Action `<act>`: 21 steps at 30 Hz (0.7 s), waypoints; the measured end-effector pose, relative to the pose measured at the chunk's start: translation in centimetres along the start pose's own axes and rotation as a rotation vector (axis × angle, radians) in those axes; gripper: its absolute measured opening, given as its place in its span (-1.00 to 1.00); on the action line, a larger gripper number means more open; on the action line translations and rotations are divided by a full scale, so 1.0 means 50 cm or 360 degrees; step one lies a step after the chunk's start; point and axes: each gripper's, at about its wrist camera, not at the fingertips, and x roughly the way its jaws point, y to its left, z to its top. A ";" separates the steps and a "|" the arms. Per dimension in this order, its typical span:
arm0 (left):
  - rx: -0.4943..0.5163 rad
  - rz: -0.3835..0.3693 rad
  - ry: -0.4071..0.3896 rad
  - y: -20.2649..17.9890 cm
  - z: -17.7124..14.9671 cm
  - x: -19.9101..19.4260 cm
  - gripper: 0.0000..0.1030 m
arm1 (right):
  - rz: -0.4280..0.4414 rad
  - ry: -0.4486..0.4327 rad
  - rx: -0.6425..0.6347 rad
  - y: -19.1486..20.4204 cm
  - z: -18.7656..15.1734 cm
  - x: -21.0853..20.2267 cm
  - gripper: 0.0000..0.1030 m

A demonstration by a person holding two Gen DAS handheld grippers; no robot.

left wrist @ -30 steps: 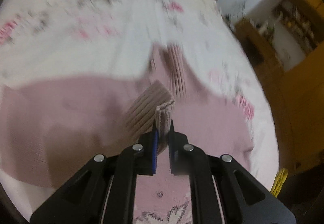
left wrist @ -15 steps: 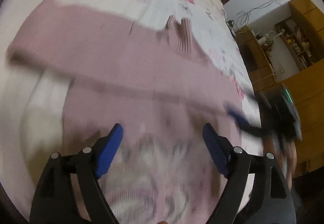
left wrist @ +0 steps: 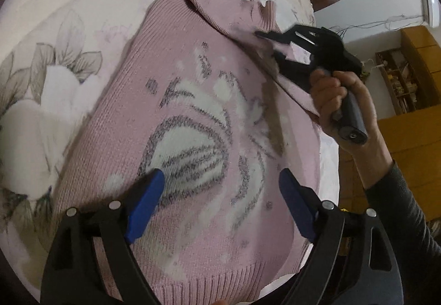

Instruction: Fold small clothes

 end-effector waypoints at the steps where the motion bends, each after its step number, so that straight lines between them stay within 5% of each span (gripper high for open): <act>1: -0.0006 -0.0001 0.0004 0.000 0.003 -0.001 0.64 | 0.0009 -0.0032 -0.0029 0.011 0.001 -0.018 -0.81; 7: 0.0033 -0.0003 -0.0023 -0.019 0.009 -0.038 0.64 | 0.0032 -0.0220 -0.0208 0.087 0.012 -0.193 -0.85; 12: 0.0075 -0.0012 -0.0071 -0.044 0.038 -0.077 0.64 | -0.0091 -0.0389 -0.0323 0.112 0.020 -0.343 -0.86; 21: 0.0105 -0.0057 -0.0148 -0.072 0.166 -0.108 0.64 | -0.0328 -0.0491 -0.0231 -0.046 0.039 -0.470 -0.86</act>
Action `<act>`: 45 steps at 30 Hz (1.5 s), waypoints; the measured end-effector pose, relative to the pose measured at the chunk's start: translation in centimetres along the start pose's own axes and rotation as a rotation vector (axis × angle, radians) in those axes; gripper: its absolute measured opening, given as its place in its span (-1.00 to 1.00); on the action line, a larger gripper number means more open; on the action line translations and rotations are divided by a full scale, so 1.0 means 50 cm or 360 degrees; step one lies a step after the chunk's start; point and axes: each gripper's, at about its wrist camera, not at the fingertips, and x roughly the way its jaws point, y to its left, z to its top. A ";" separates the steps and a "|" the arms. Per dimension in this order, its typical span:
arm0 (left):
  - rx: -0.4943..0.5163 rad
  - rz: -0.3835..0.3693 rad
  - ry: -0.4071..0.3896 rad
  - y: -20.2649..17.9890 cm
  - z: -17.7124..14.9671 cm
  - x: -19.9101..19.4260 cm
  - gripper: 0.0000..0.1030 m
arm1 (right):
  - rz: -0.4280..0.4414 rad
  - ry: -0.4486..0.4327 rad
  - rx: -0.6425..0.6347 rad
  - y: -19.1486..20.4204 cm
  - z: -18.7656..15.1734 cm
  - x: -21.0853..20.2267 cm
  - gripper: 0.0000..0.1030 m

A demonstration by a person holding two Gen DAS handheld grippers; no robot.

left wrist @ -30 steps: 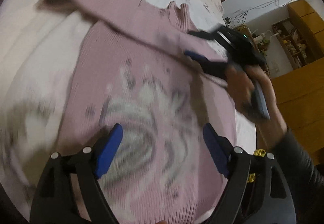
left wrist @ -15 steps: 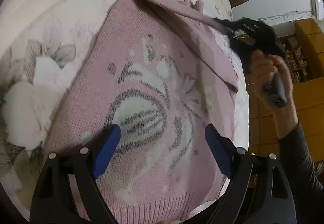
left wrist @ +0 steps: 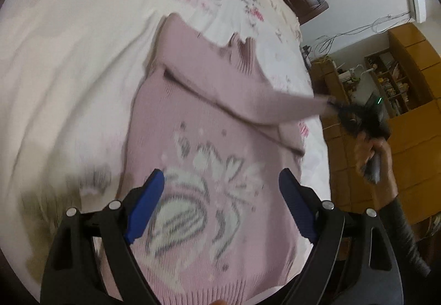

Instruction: Fold small clothes

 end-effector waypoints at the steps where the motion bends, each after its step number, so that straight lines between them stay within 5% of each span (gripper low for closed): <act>1: -0.0005 -0.0007 -0.0003 0.000 0.013 0.005 0.64 | -0.0006 0.0005 0.0012 -0.016 -0.004 0.006 -0.86; 9: -0.0073 -0.0057 0.0022 0.008 0.146 0.073 0.64 | -0.0066 0.0075 0.0103 -0.153 -0.048 0.070 -0.86; 18: -0.0034 0.0037 0.0157 0.006 0.264 0.181 0.63 | -0.0112 0.0088 0.0123 -0.227 -0.072 0.095 -0.78; 22: 0.0041 0.0020 0.0173 -0.015 0.334 0.217 0.64 | 0.0078 -0.0101 0.0214 -0.240 -0.051 0.029 -0.71; 26: 0.0006 0.0028 0.0235 0.013 0.355 0.283 0.64 | 0.0247 0.0013 0.0194 -0.233 -0.056 0.082 -0.71; 28: -0.0008 0.0117 0.0284 0.042 0.350 0.319 0.64 | 0.0237 0.0071 0.0184 -0.241 -0.065 0.119 -0.71; 30: -0.0007 0.0165 0.0301 0.070 0.342 0.339 0.58 | 0.0198 0.0079 0.0204 -0.268 -0.070 0.136 -1.00; 37: 0.0064 0.0045 0.0303 0.038 0.365 0.332 0.61 | 0.0353 0.0016 0.0189 -0.275 -0.046 0.110 -0.80; 38: 0.0064 0.0041 0.0304 0.032 0.374 0.335 0.61 | 0.0289 0.0038 0.0177 -0.279 -0.039 0.117 -0.70; 41: 0.0087 0.0044 0.0312 0.006 0.416 0.355 0.61 | 0.0164 0.0146 0.0140 -0.283 -0.016 0.138 -0.96; 45: 0.0183 0.0075 0.0307 -0.044 0.494 0.416 0.61 | 0.0216 0.0083 0.0037 -0.221 0.053 0.121 -0.77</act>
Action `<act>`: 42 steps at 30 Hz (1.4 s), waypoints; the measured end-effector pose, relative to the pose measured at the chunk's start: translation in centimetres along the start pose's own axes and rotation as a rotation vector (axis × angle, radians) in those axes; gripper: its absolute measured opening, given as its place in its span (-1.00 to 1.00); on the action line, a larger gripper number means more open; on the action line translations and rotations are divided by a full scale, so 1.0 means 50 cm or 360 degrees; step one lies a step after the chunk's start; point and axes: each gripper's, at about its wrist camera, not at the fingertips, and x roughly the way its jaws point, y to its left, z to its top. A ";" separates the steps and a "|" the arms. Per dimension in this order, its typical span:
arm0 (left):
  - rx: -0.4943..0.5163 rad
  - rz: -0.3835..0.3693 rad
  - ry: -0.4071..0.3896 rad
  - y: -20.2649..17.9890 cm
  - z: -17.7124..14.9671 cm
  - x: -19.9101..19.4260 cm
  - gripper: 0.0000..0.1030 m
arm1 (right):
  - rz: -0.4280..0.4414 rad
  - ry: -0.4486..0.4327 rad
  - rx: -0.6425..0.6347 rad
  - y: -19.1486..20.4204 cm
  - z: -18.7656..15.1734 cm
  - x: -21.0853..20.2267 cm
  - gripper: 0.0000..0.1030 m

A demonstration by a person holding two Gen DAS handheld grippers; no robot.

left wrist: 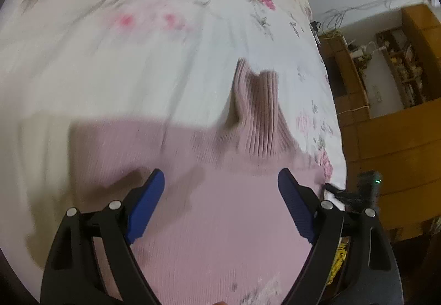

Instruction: Fold small clothes

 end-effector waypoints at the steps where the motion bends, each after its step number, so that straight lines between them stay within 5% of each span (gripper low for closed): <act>1: 0.0001 0.0003 -0.0005 -0.007 0.020 0.012 0.61 | 0.0031 -0.0017 -0.0010 0.022 0.026 0.006 -0.74; 5: -0.0022 0.0016 -0.0028 -0.041 0.101 0.083 0.60 | 0.0064 -0.0016 -0.0035 0.091 0.109 0.083 -0.39; 11: 0.0025 0.0105 0.0045 -0.077 0.179 0.215 -0.03 | 0.0045 0.0009 -0.0017 0.147 0.189 0.221 -0.39; 19: 0.0092 0.0102 0.0060 -0.076 0.216 0.277 -0.26 | -0.0022 0.0064 -0.0092 0.177 0.235 0.346 -0.37; 22: 0.0086 0.0091 0.0046 -0.068 0.216 0.277 -0.88 | 0.0017 0.0086 -0.0096 0.190 0.237 0.379 -0.36; 23: 0.0090 0.0084 0.0032 -0.068 0.215 0.272 -0.86 | 0.0015 0.0086 -0.0107 0.194 0.234 0.382 -0.39; 25: 0.0127 0.0054 -0.0015 -0.075 0.205 0.247 -0.87 | -0.0015 0.0056 -0.0170 0.205 0.225 0.379 -0.77; 32: 0.0231 -0.0078 -0.0202 -0.120 0.156 0.091 -0.88 | 0.0018 -0.0142 -0.0198 0.216 0.204 0.252 -0.82; 42: 0.0520 -0.0179 -0.0236 -0.232 0.002 -0.089 -0.89 | 0.0132 -0.0237 -0.0437 0.321 0.066 0.061 -0.83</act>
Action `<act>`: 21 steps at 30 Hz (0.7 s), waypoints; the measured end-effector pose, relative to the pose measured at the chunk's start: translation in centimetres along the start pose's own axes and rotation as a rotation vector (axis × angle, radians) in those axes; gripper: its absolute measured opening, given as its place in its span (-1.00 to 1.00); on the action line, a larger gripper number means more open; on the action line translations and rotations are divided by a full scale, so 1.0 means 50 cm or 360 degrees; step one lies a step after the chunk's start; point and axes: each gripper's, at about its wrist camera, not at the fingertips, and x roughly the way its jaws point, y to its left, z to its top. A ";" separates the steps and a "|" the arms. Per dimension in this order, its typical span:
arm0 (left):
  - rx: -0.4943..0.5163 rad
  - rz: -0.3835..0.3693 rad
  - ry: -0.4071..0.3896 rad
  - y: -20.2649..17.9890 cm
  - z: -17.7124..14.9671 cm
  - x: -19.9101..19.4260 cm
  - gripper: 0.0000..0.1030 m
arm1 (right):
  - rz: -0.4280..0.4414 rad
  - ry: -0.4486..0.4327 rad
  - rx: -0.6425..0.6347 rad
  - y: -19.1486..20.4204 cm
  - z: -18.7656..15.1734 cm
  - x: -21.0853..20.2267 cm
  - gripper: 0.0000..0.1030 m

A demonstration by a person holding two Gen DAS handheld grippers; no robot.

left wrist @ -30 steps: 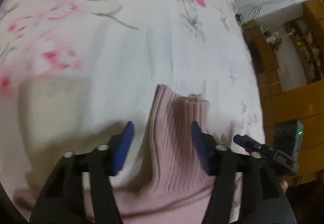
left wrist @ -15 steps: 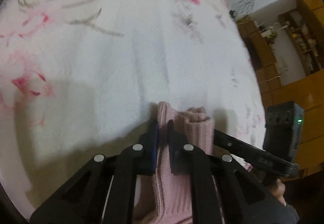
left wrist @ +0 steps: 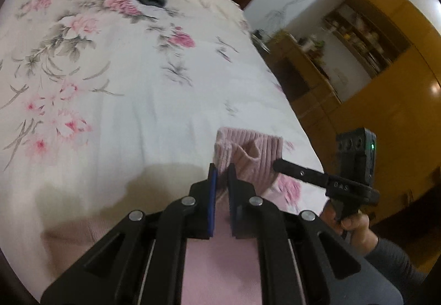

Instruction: Fold small clothes

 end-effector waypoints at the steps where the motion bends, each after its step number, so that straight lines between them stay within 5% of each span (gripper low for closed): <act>1: 0.0020 -0.0002 0.0008 -0.010 -0.019 -0.014 -0.89 | 0.0010 -0.0003 -0.0006 0.004 -0.014 -0.013 -0.83; 11: -0.0036 0.0120 0.0296 0.028 -0.241 -0.017 -0.86 | -0.0109 0.0170 -0.0077 0.008 -0.251 -0.035 -0.84; 16: -0.0328 0.0196 0.0460 0.099 -0.346 -0.001 -0.75 | -0.0164 0.0393 0.0089 -0.045 -0.340 -0.008 -0.72; 18: -0.0410 0.0128 0.0423 0.108 -0.353 -0.015 -0.67 | -0.0107 0.0353 0.0205 -0.060 -0.344 -0.031 -0.66; 21: -0.0530 0.0036 0.0376 0.118 -0.349 -0.016 -0.27 | -0.0003 0.0287 0.0417 -0.082 -0.341 -0.058 -0.48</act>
